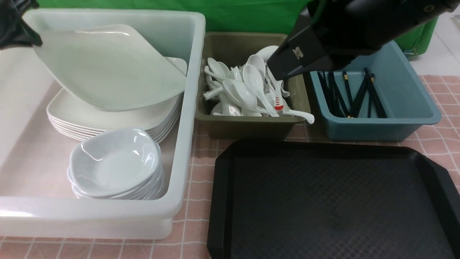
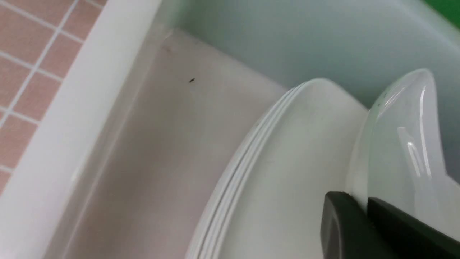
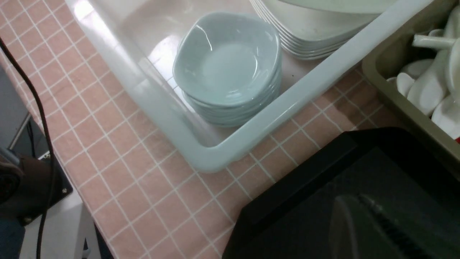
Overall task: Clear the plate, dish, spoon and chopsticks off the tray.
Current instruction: Use the left arm to put the plate into the large storage box on the left
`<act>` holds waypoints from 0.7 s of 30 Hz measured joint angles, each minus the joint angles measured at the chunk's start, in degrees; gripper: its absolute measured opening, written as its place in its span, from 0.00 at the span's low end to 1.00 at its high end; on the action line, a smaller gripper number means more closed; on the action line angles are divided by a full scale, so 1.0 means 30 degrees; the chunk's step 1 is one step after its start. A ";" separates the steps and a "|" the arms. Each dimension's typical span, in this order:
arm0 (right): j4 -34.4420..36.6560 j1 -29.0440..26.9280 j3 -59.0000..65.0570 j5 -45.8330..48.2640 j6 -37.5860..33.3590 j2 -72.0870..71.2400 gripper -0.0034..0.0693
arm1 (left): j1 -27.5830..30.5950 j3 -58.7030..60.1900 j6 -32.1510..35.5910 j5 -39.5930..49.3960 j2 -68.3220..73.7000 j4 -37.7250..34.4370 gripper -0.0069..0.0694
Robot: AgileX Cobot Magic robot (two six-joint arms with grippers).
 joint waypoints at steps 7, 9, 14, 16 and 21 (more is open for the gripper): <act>-0.0001 0.0000 0.0000 0.0000 0.0000 0.0000 0.09 | 0.0018 0.1429 -0.0383 -0.0030 -0.0057 0.1240 0.11; -0.0001 0.0000 0.0000 0.0000 0.0000 0.0000 0.09 | 0.0035 0.1729 -0.0486 0.0094 -0.0095 0.1479 0.11; -0.0001 0.0003 0.0000 0.0000 -0.0019 0.0006 0.09 | 0.0035 0.2022 -0.0915 0.1535 -0.0157 0.2463 0.13; -0.0001 0.0003 0.0000 0.0000 -0.0055 0.0006 0.09 | 0.0055 0.2022 -0.1001 0.2072 -0.0177 0.2664 0.13; -0.0001 0.0003 0.0000 0.0000 -0.0070 0.0006 0.09 | 0.0071 0.2022 -0.1095 0.3191 -0.0177 0.3124 0.14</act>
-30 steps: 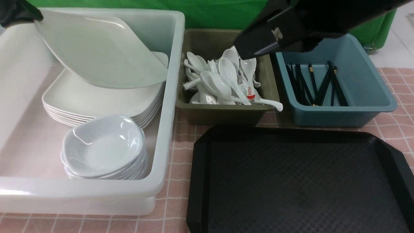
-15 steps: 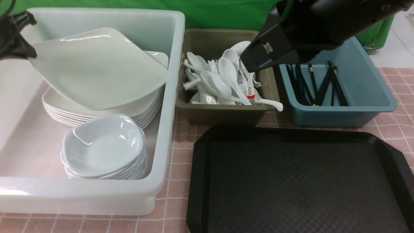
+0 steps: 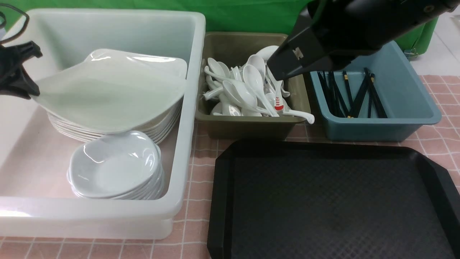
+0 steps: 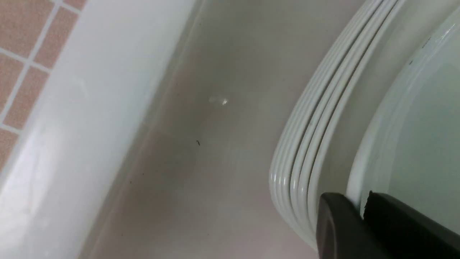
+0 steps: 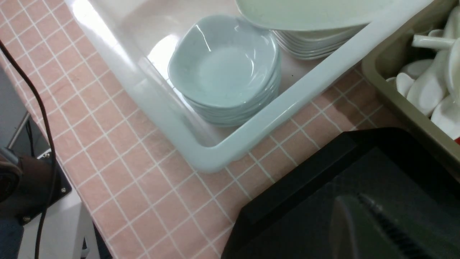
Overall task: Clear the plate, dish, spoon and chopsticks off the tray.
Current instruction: Use the left arm to put the plate into the large storage box on the left
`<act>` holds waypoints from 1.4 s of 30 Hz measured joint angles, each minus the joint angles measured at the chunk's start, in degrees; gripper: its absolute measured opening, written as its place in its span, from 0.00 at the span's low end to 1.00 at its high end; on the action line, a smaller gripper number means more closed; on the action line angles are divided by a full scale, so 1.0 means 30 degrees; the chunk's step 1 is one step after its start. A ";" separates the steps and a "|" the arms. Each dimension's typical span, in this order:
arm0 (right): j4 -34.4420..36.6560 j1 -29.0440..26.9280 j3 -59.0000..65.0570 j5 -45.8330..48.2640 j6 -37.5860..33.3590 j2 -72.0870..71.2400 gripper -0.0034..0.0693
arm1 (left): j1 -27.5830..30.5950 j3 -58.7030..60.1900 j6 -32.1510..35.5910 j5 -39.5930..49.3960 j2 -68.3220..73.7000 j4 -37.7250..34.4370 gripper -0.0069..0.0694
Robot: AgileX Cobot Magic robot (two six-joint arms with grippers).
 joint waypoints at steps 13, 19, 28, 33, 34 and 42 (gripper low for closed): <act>0.0000 0.0000 0.0000 0.0000 -0.0140 0.0000 0.09 | -0.0093 -0.0314 0.0199 0.1296 0.0000 0.0424 0.58; 0.0000 0.0000 0.0000 0.0224 -0.0138 0.0000 0.09 | -0.0354 -0.1802 0.1931 0.2381 -0.1007 0.0892 0.62; -0.0701 0.0034 -0.0065 0.0298 -0.0300 0.0000 0.09 | -0.5013 -0.1899 0.5523 0.3890 -0.2740 0.0675 0.11; -0.2759 0.0034 -0.0743 0.0500 0.1095 -0.0077 0.09 | -0.7650 -0.1899 0.5725 0.3937 -0.4648 0.0661 0.08; -0.3262 0.0034 -0.0869 0.0500 0.1378 -0.0256 0.09 | -0.8237 -0.1899 0.5778 0.3937 -0.5392 0.0661 0.08; -0.7060 0.0034 -0.0507 0.0786 0.3697 -0.3716 0.09 | -1.0229 -0.1569 0.6069 0.3048 -1.1429 0.0522 0.08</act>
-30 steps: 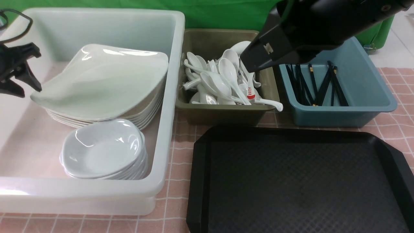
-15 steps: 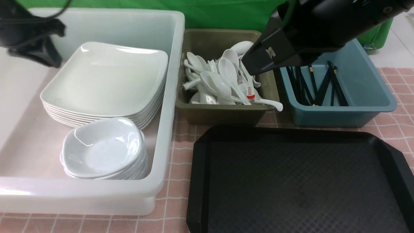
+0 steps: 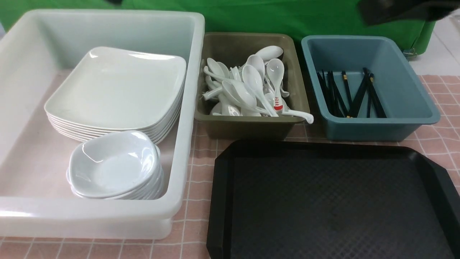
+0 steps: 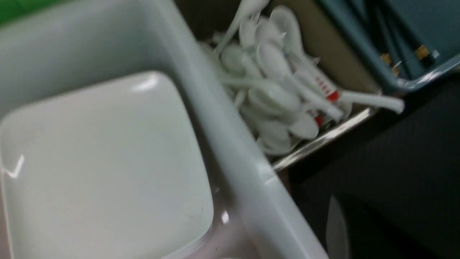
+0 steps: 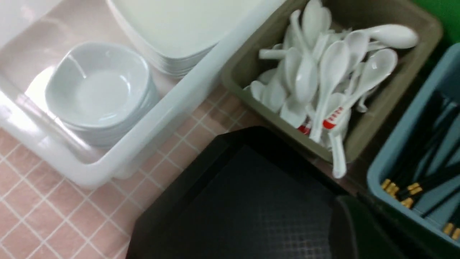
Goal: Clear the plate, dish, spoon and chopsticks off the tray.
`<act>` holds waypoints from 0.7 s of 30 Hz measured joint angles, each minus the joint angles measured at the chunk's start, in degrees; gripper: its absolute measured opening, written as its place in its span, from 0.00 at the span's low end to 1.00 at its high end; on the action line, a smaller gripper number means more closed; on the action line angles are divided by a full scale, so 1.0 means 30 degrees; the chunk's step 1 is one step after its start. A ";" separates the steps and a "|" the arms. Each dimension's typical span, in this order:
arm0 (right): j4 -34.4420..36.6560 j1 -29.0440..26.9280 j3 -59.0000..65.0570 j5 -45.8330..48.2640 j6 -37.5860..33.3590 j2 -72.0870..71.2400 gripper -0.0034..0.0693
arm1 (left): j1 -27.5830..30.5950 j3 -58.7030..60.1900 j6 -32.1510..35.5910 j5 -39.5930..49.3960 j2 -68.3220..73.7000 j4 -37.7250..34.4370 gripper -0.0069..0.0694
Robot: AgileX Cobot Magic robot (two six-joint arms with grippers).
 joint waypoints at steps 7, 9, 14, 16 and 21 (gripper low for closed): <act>-0.1759 0.0000 0.5566 -0.3770 0.1950 -0.6131 0.09 | -0.0146 0.5090 0.1317 -0.3999 -0.7408 -0.1111 0.08; -0.2277 0.0000 0.8957 -0.6590 0.2882 -0.8792 0.09 | -0.0146 0.8017 0.1989 -0.6484 -1.0304 -0.1811 0.08; -0.4649 0.0000 1.5968 -1.3198 0.5204 -1.4060 0.09 | -0.0146 1.5374 0.2075 -1.1576 -1.6136 -0.2540 0.08; -0.5346 0.0000 1.8182 -1.4924 0.5714 -1.5851 0.09 | -0.0146 1.7828 0.2075 -1.3101 -1.8134 -0.2684 0.08; -0.5659 0.0000 2.2631 -1.7677 0.5868 -1.9745 0.09 | -0.0146 2.2870 0.2113 -1.5323 -2.2305 -0.2894 0.09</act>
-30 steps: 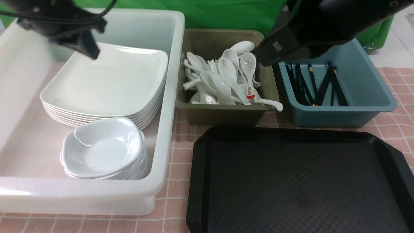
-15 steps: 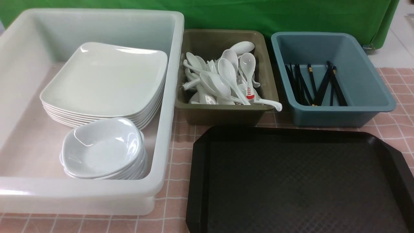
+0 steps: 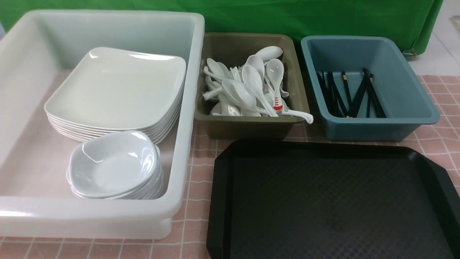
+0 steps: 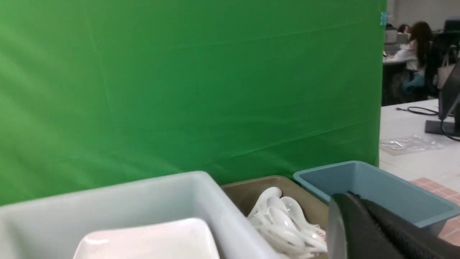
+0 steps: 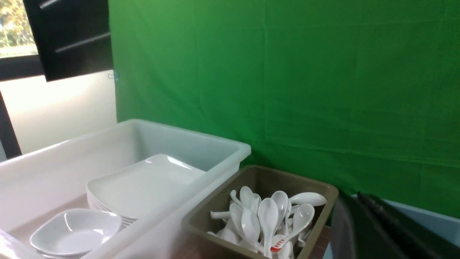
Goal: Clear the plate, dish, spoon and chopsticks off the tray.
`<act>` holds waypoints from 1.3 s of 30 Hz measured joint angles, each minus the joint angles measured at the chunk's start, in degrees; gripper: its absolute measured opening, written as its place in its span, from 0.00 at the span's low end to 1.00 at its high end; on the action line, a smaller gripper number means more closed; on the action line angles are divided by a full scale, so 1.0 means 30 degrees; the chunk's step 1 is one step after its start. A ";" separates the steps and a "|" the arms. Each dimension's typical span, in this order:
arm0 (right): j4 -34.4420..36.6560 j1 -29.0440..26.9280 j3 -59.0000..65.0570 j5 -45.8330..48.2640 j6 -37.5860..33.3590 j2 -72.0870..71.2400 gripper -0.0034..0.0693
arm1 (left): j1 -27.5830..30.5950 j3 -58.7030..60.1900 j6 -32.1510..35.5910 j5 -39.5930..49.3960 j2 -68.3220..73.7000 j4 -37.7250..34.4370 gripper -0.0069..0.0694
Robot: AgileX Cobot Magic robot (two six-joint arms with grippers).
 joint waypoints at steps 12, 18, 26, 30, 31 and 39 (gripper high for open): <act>-0.0135 0.0000 0.2379 -0.0554 -0.0033 -0.3696 0.11 | 0.0000 0.3647 0.0052 -0.1222 -0.2031 -0.0154 0.12; -0.0135 0.0000 0.2379 -0.0609 -0.0033 -0.3719 0.21 | 0.0000 0.3664 0.0109 -0.1315 -0.2031 -0.0222 0.25; -0.0135 0.0000 0.2379 -0.0609 -0.0050 -0.3719 0.27 | 0.0000 0.3664 0.0191 -0.1684 -0.2031 -0.0088 0.40; -0.0135 0.0000 0.2379 -0.0609 -0.0050 -0.3719 0.28 | 0.0000 0.3664 0.0191 -0.2074 -0.2031 -0.0068 0.18; -0.0135 0.0000 0.2379 -0.0609 -0.0050 -0.3719 0.28 | 0.0000 0.3664 0.0191 -0.2169 -0.2031 -0.0028 0.14; -0.0135 0.0000 0.2379 -0.0629 -0.0029 -0.3719 0.32 | 0.0000 0.3689 0.0490 -0.1905 -0.2031 0.1300 0.09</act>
